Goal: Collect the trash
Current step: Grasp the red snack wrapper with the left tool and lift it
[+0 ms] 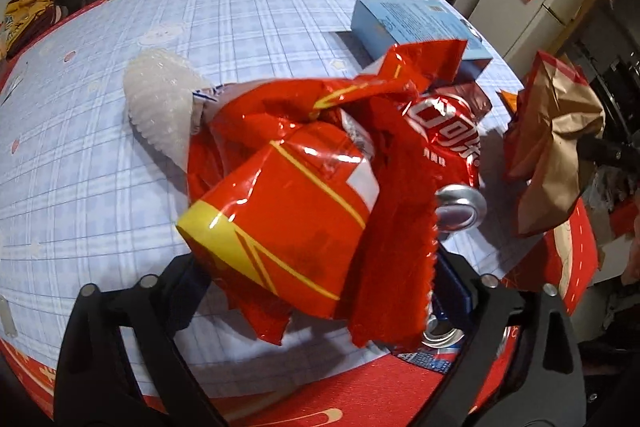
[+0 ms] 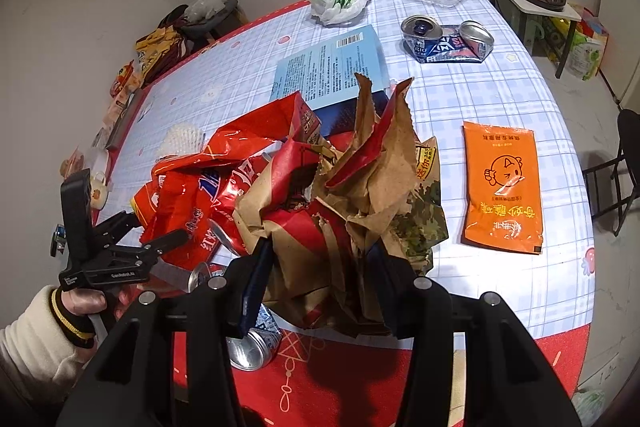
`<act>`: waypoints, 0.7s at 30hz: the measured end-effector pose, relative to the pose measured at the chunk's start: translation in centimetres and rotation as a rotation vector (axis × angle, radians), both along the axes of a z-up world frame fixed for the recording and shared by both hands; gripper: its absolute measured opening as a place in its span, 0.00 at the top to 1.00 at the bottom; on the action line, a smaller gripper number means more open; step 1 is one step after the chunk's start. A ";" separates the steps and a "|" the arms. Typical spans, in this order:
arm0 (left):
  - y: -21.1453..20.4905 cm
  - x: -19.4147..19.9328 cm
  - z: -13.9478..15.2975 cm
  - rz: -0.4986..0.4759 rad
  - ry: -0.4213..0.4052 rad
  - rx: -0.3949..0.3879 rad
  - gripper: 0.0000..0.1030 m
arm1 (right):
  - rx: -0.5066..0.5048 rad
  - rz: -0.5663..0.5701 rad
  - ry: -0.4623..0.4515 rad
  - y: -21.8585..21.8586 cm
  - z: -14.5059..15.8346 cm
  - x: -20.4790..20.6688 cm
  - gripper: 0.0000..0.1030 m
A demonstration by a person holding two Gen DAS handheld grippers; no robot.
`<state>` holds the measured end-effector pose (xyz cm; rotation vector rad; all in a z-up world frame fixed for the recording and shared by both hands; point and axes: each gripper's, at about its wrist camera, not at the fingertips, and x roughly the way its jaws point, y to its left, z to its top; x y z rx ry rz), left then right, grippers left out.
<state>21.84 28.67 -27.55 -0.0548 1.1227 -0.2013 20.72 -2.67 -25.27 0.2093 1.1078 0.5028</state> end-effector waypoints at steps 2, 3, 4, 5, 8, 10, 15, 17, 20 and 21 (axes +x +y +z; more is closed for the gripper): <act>-0.3 -0.2 -0.3 0.000 -0.004 0.008 0.11 | 0.000 0.006 -0.001 0.2 0.0 0.0 0.55; -0.4 -0.3 -0.5 0.002 0.001 0.006 0.11 | 0.000 0.009 0.000 0.3 0.0 0.0 0.55; -0.4 -0.3 -0.7 0.007 0.008 -0.003 0.11 | 0.000 0.010 0.000 0.3 -0.1 0.1 0.55; -0.3 -0.3 -1.0 0.014 0.015 -0.017 0.18 | 0.000 0.011 0.001 0.3 -0.1 0.1 0.55; -0.2 -0.7 -1.3 0.046 0.000 -0.029 0.48 | -0.004 0.019 0.001 0.6 -0.1 0.0 0.55; 0.1 -1.2 -0.9 0.066 -0.013 -0.059 0.61 | -0.005 0.024 -0.005 0.6 0.0 0.0 0.55; 0.7 -3.0 0.3 0.074 -0.050 -0.077 0.86 | 0.002 0.019 -0.013 0.3 0.2 -0.1 0.55; 1.1 -3.7 0.9 0.086 -0.066 -0.084 0.88 | 0.005 0.016 -0.016 0.1 0.3 -0.2 0.55; 1.7 -4.8 2.3 0.103 -0.098 -0.089 0.89 | 0.014 0.010 -0.019 -0.1 0.4 -0.3 0.55; 1.9 -5.1 2.8 0.107 -0.113 -0.088 0.89 | 0.017 0.010 -0.020 -0.1 0.5 -0.3 0.55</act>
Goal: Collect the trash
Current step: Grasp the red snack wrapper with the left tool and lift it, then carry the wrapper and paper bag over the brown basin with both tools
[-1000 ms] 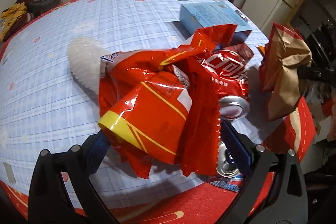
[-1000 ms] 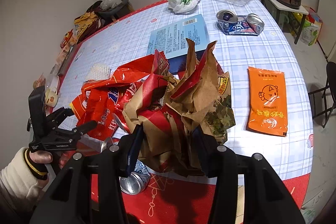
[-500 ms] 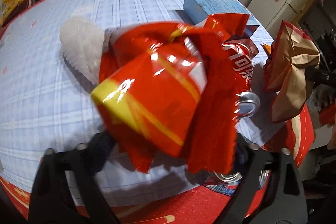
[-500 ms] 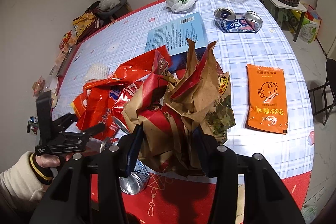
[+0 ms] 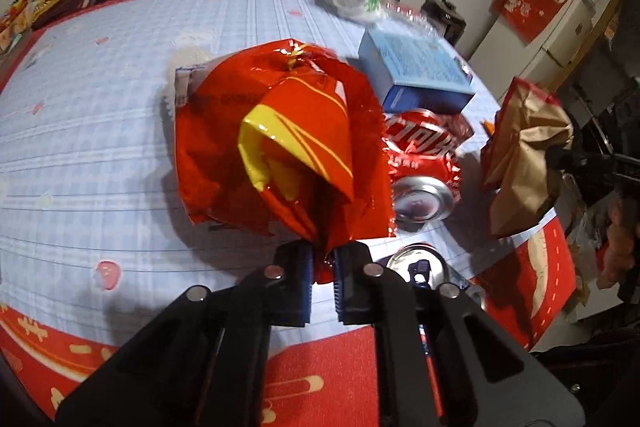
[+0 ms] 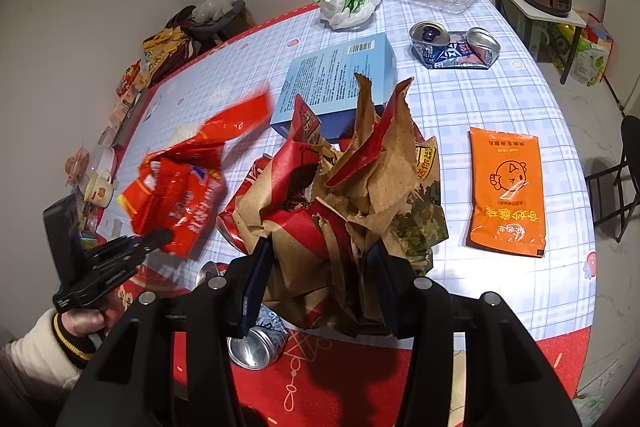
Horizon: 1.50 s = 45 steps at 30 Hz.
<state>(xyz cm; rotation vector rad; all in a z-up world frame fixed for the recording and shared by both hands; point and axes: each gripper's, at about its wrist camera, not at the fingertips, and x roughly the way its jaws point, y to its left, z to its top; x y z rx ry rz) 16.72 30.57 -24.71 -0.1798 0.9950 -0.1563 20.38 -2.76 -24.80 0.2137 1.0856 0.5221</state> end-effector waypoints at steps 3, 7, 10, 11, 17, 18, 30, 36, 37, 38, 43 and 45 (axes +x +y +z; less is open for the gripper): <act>0.4 -0.7 1.5 0.012 -0.029 -0.002 0.89 | 0.006 0.000 -0.006 -0.1 0.2 -0.1 0.55; 0.1 -1.5 3.9 0.002 -0.078 0.004 0.89 | 0.014 -0.002 -0.029 -0.2 1.0 -0.6 0.55; -1.1 -1.6 5.7 -0.034 -0.118 -0.002 0.89 | 0.014 -0.020 -0.050 -1.0 1.7 -1.0 0.55; -1.9 -1.3 6.3 -0.055 -0.132 -0.005 0.89 | 0.012 -0.030 -0.058 -1.4 2.1 -1.0 0.55; -7.8 0.7 8.8 -0.227 -0.183 -0.041 0.89 | 0.002 -0.151 -0.102 -6.7 4.1 -2.8 0.55; -9.0 1.1 9.1 -0.255 -0.186 -0.046 0.89 | 0.001 -0.181 -0.109 -8.1 4.4 -3.4 0.55; -29.0 2.6 8.3 -0.617 -0.143 -0.069 0.89 | -0.025 -0.543 -0.139 -26.9 4.3 -11.0 0.55; -39.8 2.3 6.1 -0.672 -0.063 -0.071 0.89 | -0.028 -0.617 -0.132 -36.9 2.9 -13.5 0.55; -41.0 2.2 5.6 -0.683 -0.053 -0.065 0.89 | -0.027 -0.622 -0.131 -38.1 2.6 -13.8 0.55; -42.6 2.2 5.2 -0.690 -0.039 -0.061 0.89 | -0.020 -0.632 -0.126 -39.7 2.2 -14.1 0.55; -49.9 3.2 2.2 -0.707 0.072 -0.041 0.89 | -0.009 -0.653 -0.106 -45.5 0.8 -14.5 0.55; -52.2 3.4 0.6 -0.711 0.130 -0.022 0.89 | -0.004 -0.661 -0.097 -47.1 0.2 -14.4 0.55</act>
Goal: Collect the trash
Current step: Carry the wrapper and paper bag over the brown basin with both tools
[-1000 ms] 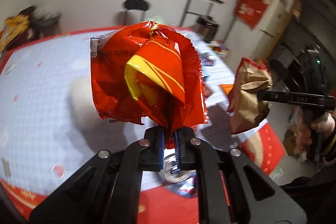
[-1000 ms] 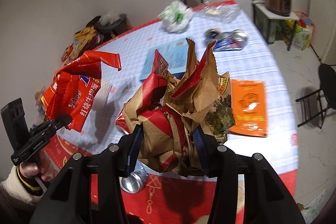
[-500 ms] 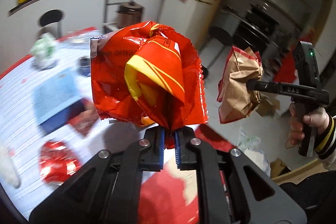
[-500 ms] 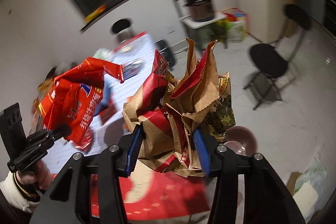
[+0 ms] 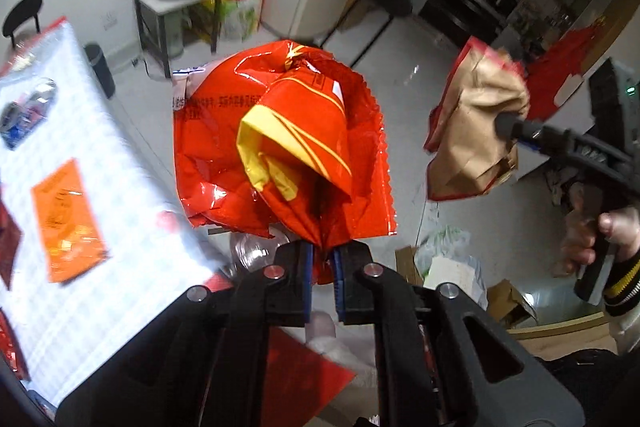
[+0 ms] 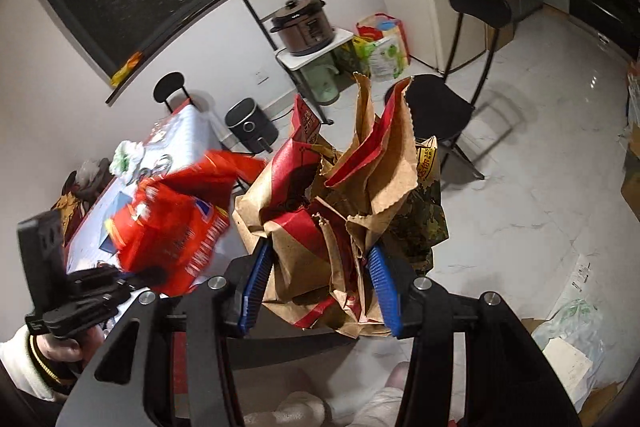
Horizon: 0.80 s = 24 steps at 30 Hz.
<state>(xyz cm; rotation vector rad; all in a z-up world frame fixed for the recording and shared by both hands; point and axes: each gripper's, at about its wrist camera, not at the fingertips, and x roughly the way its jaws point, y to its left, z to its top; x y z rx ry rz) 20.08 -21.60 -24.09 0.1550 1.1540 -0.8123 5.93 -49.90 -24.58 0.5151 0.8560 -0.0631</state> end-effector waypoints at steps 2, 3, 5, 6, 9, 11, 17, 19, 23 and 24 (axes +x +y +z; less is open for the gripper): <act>-1.8 0.5 -1.5 0.004 0.050 0.034 0.88 | 0.007 -0.003 0.005 -1.6 -0.4 0.0 0.55; -2.7 0.8 -2.5 0.007 0.078 0.054 0.88 | 0.010 -0.002 0.005 -2.4 -0.7 -0.1 0.55; -4.0 1.4 -4.2 0.013 0.127 0.086 0.88 | 0.014 -0.004 0.010 -3.3 -1.1 -0.1 0.55; -4.5 1.7 -4.8 0.012 0.143 0.097 0.88 | 0.015 -0.005 0.011 -3.7 -1.2 0.0 0.55; -6.4 2.6 -6.8 -0.007 0.175 0.145 0.88 | 0.018 -0.014 0.015 -4.8 -1.5 -0.3 0.55; -7.4 2.8 -7.7 -0.024 0.189 0.175 0.88 | 0.019 -0.028 0.018 -5.2 -1.7 -0.3 0.55; -9.6 4.1 -11.2 -0.056 0.234 0.251 0.85 | 0.023 -0.061 0.034 -6.1 -2.1 -0.9 0.54; -10.1 4.3 -11.8 -0.071 0.235 0.266 0.78 | 0.023 -0.070 0.043 -6.2 -2.2 -1.0 0.54; -11.1 4.9 -12.8 -0.092 0.227 0.296 0.72 | 0.025 -0.090 0.059 -6.6 -2.6 -1.2 0.54; -11.3 5.1 -12.9 -0.093 0.223 0.300 0.71 | 0.026 -0.094 0.062 -6.6 -2.6 -1.2 0.54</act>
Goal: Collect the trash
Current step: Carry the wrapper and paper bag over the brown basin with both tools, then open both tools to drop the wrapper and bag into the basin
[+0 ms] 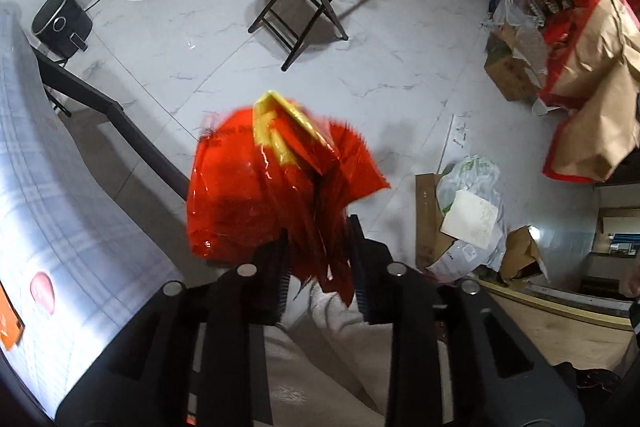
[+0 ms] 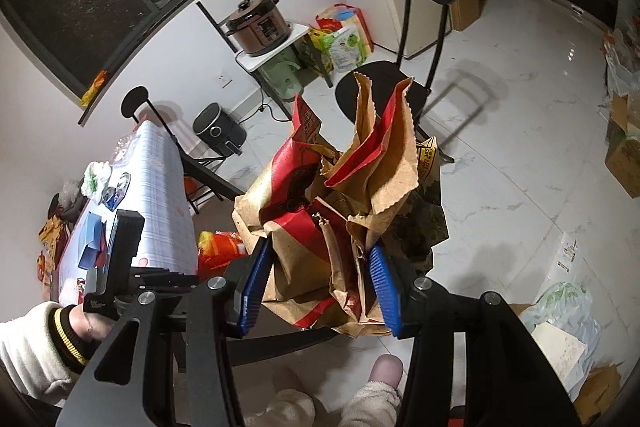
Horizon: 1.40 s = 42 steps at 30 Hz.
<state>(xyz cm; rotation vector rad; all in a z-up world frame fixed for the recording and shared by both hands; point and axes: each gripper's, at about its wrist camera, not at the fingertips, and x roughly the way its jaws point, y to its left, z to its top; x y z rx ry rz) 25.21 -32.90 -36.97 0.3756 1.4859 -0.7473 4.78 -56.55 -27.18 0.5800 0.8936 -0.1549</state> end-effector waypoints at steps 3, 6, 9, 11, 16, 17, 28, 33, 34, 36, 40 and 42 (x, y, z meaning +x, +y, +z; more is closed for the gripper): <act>-0.2 0.5 0.2 0.004 -0.018 -0.006 0.71 | 0.000 -0.003 0.003 0.0 -0.1 -0.1 0.54; -0.2 0.7 0.5 0.005 -0.015 -0.017 0.71 | -0.001 -0.001 0.007 0.2 -0.2 0.1 0.54; -0.6 0.8 0.3 -0.005 -0.021 -0.005 0.71 | 0.001 0.004 0.007 0.4 -0.2 0.5 0.54; -0.9 0.7 0.2 -0.007 -0.023 -0.005 0.69 | 0.001 0.009 0.004 0.5 -0.2 0.5 0.54; -1.4 0.7 0.3 -0.001 -0.031 -0.028 0.56 | -0.002 0.018 0.001 0.5 -0.2 0.4 0.54; -1.6 0.8 0.4 0.000 -0.034 -0.031 0.55 | -0.002 0.017 0.001 0.5 -0.2 0.4 0.54; -2.7 1.2 1.0 0.004 -0.041 -0.084 0.32 | -0.006 0.009 0.002 0.0 -0.2 -0.2 0.54; -3.1 1.5 1.6 0.001 -0.044 -0.103 0.30 | -0.005 -0.001 0.002 -0.1 -0.1 -0.2 0.54; -3.1 1.5 1.7 0.003 -0.046 -0.105 0.30 | -0.004 -0.002 0.002 -0.1 -0.1 -0.3 0.54; -2.8 1.7 2.3 0.009 -0.053 -0.117 0.30 | -0.005 -0.002 0.002 -0.1 -0.1 -0.3 0.54; -1.5 2.1 4.5 0.025 -0.089 -0.147 0.30 | 0.010 0.000 0.014 0.0 -0.8 0.0 0.54; -0.4 2.3 5.9 0.039 -0.120 -0.162 0.30 | 0.020 0.010 0.026 0.4 -1.3 0.3 0.53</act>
